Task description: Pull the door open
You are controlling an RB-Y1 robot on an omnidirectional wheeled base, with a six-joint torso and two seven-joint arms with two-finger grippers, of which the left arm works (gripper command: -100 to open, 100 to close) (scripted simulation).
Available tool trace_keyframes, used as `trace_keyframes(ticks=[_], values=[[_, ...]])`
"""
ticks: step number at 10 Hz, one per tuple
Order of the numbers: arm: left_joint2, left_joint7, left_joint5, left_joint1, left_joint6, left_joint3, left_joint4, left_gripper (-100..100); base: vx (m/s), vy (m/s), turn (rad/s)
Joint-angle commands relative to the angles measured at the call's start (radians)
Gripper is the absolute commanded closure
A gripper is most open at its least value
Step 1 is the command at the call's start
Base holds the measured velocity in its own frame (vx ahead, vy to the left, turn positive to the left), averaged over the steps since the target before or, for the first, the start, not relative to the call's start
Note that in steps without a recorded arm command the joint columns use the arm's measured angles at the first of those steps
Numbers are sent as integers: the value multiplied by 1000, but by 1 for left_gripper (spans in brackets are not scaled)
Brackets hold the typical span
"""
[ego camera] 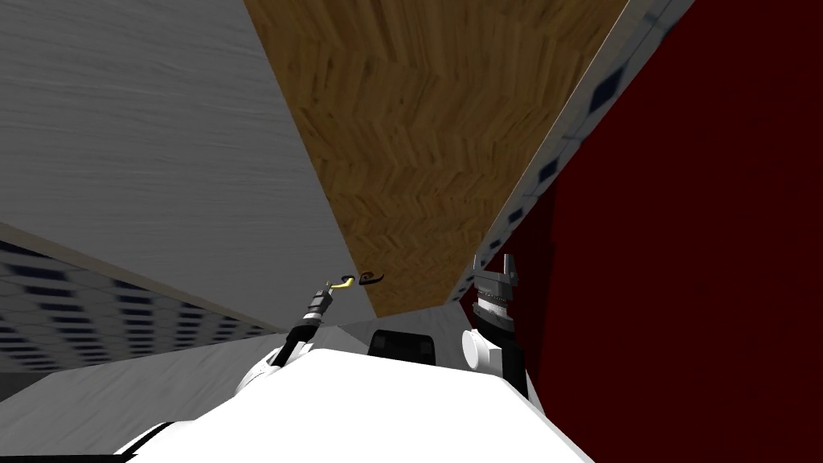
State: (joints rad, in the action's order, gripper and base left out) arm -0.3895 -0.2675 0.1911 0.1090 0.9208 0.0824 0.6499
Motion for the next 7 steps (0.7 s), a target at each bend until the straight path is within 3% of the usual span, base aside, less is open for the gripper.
trace_keyframes(ticks=[1,3,4,7], values=[[-17,-6,3,31,5,9,-1,100,-155,3,7],[-25,-15,-1,40,14,3,0,100,-106,-15,-6],[-35,-34,-14,54,37,-16,6,100,-157,-25,-76],[-42,-69,-44,69,80,-64,24,100,-172,20,-85]])
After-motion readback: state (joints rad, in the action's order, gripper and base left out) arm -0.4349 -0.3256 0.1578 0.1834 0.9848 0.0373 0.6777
